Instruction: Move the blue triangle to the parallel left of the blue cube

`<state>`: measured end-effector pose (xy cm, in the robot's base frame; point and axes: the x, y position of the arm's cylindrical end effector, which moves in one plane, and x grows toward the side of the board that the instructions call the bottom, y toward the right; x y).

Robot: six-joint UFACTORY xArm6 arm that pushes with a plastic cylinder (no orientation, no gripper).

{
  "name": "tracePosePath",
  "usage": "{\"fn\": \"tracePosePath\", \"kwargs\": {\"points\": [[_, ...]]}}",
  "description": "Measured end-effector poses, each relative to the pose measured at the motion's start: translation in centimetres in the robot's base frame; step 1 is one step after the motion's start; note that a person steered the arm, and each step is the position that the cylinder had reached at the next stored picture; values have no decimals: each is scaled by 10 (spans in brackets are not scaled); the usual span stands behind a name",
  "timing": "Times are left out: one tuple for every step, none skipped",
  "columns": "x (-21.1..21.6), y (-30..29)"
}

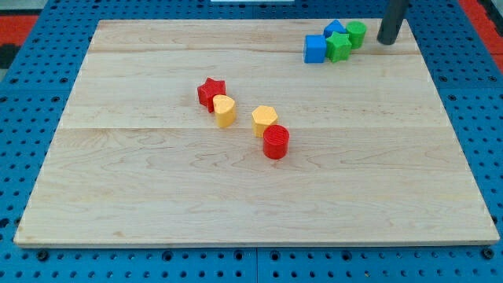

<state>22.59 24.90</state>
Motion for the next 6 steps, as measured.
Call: {"fn": "tracePosePath", "kwargs": {"points": [[-35,-13],[-17,-102],[9,-188],[52,-201],[22,-199],[-7,-185]]}}
